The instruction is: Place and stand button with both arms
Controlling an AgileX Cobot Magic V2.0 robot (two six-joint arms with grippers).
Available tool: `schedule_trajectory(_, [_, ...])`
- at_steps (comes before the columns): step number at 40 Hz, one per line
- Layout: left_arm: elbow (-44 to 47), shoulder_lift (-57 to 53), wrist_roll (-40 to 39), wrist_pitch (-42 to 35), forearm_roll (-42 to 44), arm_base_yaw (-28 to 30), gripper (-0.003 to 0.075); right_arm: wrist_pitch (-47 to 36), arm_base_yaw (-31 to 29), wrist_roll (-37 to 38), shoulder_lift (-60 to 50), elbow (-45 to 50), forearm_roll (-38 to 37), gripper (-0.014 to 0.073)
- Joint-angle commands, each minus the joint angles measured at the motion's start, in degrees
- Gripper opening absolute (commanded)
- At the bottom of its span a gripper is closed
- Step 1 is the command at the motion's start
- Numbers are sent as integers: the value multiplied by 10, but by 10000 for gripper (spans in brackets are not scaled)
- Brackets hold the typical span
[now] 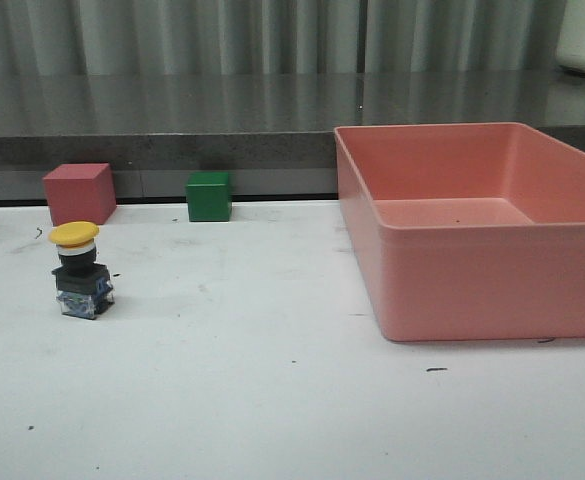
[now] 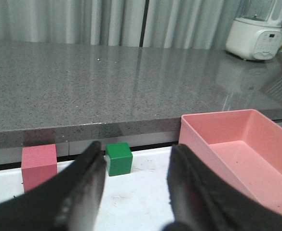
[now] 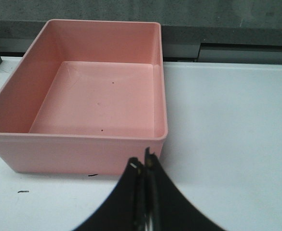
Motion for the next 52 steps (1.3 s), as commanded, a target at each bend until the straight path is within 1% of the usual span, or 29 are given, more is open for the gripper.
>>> schedule_trajectory(1, [-19, -66, -1, 17, -5, -4, 92, -44, -2, -4, 3, -17, -8, -68])
schedule_trajectory(4, [-19, -106, -1, 53, -4, -4, -6, -44, -2, -4, 3, -17, -8, -68])
schedule_trajectory(5, [-19, -118, -1, 60, -3, -4, -18, -44, -2, -4, 3, -17, -8, -68])
schedule_trajectory(12, [-19, -172, -1, 96, -3, -4, -20, -44, -2, -4, 3, -17, -8, -68])
schedule_trajectory(19, [-19, -186, -1, 83, -3, -4, -20, -44, -2, -4, 3, -17, -8, -68])
schedule_trajectory(45, [-19, -186, -1, 88, -3, -4, -20, -44, -2, -4, 3, -17, -8, -68])
schedule_trajectory(52, [22, -223, -4, 82, 1, -3, -20, -44, -2, -4, 3, -17, -8, -68])
